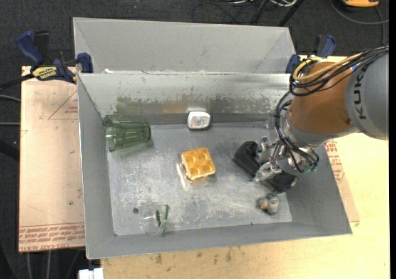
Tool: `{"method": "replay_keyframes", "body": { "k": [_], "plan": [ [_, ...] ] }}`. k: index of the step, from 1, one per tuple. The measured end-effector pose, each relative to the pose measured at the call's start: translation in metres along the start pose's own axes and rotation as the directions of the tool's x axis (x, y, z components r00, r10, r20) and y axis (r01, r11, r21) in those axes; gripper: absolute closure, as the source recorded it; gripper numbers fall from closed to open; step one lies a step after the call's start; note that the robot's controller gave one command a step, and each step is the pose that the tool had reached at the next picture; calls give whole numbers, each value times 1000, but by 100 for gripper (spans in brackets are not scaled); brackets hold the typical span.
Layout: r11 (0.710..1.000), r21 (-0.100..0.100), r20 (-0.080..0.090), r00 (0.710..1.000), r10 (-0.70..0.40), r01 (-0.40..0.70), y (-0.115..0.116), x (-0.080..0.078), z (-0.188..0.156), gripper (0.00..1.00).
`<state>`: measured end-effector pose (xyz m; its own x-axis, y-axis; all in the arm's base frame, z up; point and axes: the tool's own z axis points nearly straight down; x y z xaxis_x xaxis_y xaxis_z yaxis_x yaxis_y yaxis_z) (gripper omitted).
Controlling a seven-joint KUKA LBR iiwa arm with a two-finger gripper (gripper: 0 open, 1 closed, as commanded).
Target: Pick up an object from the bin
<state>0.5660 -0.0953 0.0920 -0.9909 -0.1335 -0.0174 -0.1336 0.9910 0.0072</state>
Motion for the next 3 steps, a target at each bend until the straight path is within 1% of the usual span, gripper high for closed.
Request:
{"method": "replay_keyframes", "body": {
  "k": [1, 3],
  "plan": [
    [1000, 3, 3, 1000, -1, 1, 1, 3, -2, 100],
    [1000, 3, 3, 1000, -1, 1, 1, 3, -2, 100]
  ]
}}
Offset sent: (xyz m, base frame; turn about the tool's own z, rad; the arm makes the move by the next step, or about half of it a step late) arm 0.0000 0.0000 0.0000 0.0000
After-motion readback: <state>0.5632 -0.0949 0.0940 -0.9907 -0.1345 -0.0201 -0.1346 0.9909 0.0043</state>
